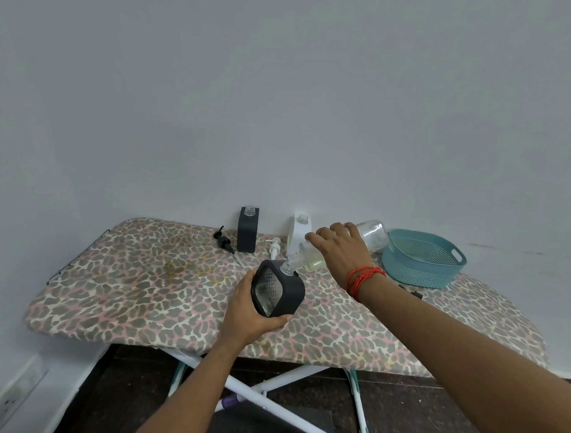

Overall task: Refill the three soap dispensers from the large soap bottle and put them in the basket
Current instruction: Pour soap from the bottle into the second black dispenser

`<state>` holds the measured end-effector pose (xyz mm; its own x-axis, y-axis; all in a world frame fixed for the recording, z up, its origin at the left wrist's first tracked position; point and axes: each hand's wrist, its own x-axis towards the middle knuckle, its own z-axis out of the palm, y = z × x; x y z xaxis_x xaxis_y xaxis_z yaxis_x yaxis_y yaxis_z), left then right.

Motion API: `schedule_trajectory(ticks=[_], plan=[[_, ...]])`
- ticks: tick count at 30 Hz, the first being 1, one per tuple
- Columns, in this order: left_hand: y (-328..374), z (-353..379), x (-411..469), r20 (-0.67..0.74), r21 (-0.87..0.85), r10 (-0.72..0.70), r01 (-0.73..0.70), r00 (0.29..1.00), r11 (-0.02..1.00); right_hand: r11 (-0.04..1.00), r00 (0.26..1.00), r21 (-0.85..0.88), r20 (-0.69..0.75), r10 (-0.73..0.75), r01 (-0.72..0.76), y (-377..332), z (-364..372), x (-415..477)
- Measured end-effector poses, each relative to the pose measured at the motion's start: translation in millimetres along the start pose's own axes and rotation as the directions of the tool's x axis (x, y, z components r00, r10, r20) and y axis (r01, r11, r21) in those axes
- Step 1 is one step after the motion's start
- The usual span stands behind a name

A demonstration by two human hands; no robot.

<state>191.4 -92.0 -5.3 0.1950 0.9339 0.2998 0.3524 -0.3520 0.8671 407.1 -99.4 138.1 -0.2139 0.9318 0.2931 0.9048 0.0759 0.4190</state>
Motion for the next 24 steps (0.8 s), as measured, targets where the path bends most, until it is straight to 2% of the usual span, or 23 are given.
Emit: schedule_trajectory(ticks=[24], plan=[[1.4,-0.6,-1.0,0.001,0.001,-0.030,0.030,1.000,1.000,1.000,1.000,-0.013,0.011,-0.001,0.001,-1.8,-2.2,0.2]])
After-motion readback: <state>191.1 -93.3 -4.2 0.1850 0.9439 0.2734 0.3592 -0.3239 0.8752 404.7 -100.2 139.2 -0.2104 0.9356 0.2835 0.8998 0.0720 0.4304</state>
